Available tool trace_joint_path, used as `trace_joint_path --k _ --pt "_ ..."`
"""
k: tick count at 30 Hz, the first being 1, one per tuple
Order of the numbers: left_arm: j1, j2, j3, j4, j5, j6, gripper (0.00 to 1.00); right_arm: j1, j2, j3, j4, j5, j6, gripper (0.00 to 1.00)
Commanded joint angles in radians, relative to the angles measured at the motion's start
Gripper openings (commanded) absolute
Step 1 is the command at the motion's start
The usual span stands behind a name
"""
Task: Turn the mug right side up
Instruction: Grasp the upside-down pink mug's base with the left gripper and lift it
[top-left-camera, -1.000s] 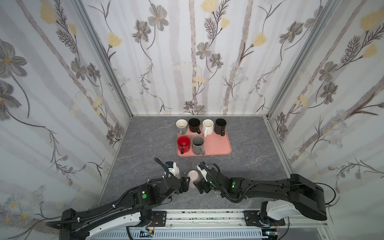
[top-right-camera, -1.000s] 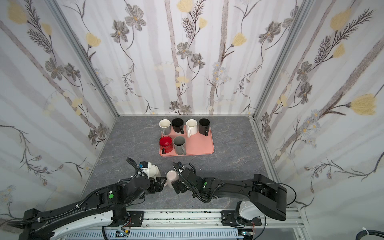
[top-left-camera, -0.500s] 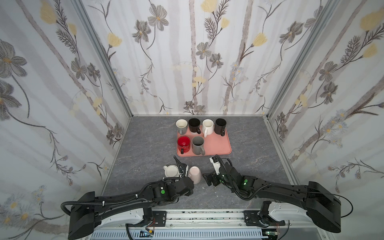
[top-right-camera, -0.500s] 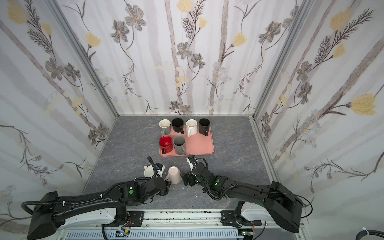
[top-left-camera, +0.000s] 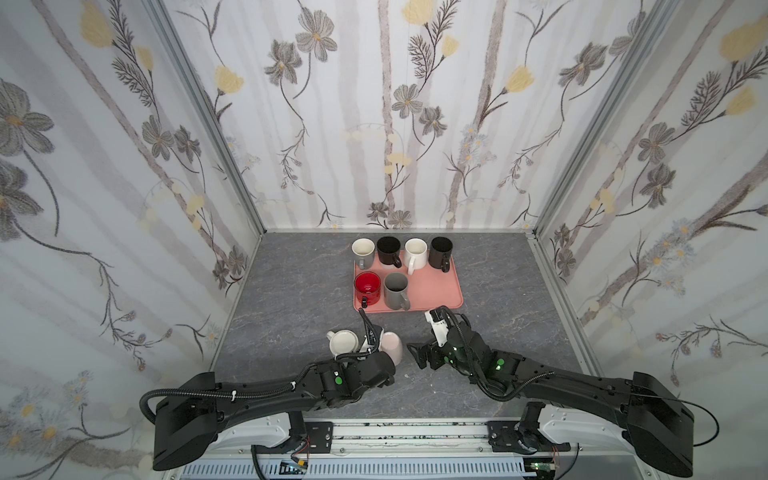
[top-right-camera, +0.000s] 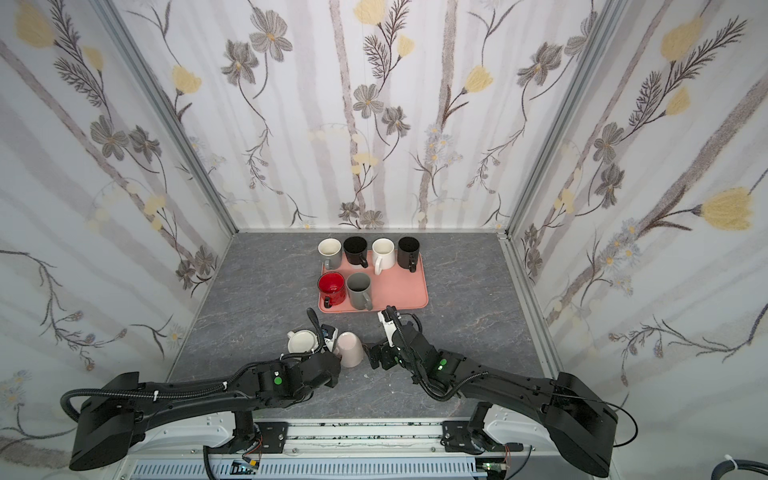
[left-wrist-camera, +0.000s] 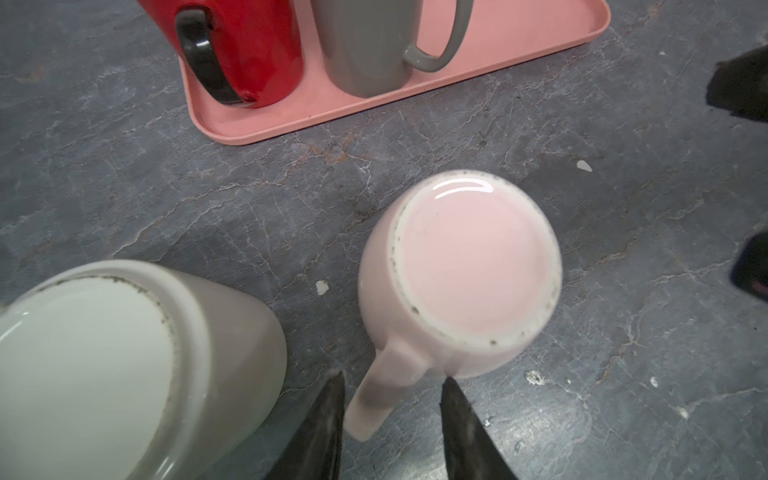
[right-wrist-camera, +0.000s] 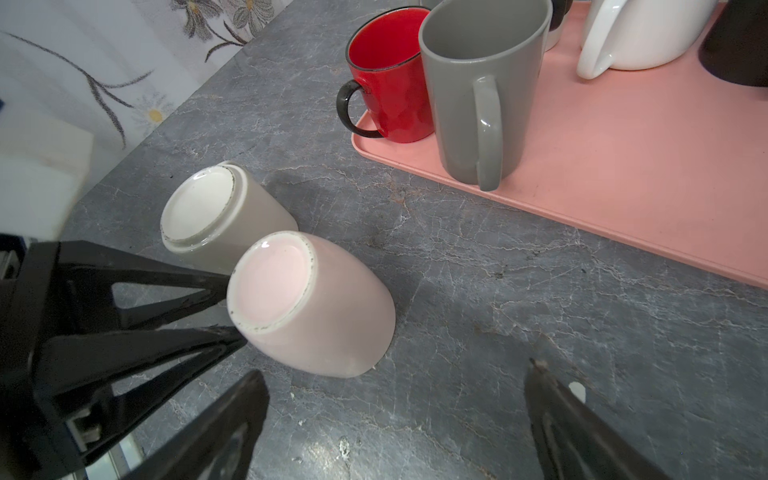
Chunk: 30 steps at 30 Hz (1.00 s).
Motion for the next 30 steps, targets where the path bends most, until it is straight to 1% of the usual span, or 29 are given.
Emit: trace_joint_path --k 1,4,8,10,12,16,22,30 --pt "0.004 -0.007 -0.012 0.104 0.053 0.054 0.33 -0.003 -0.008 0.002 0.024 -0.007 0.004 0.96" --pt "0.008 -0.018 -0.021 0.124 0.086 0.066 0.33 -0.004 -0.009 0.002 0.023 -0.007 0.004 0.96" --pt "0.037 -0.012 -0.016 0.090 0.100 0.058 0.34 -0.007 -0.011 0.003 0.021 -0.009 0.004 0.96" --pt "0.061 -0.015 -0.020 0.086 0.141 0.058 0.35 -0.008 -0.009 0.004 0.019 -0.009 0.003 0.96" --pt "0.095 -0.005 -0.009 0.063 0.183 0.052 0.33 -0.009 -0.006 0.004 0.019 -0.009 0.004 0.96" --pt "0.097 0.016 0.013 0.027 0.165 0.054 0.32 -0.010 -0.011 0.001 0.020 -0.009 0.005 0.96" --pt "0.098 0.077 0.031 0.042 0.149 0.092 0.29 -0.013 -0.014 -0.001 0.020 -0.011 0.007 0.96" --pt "0.097 0.137 0.056 0.065 0.099 0.133 0.27 -0.018 -0.024 -0.011 0.024 -0.019 0.013 0.96"
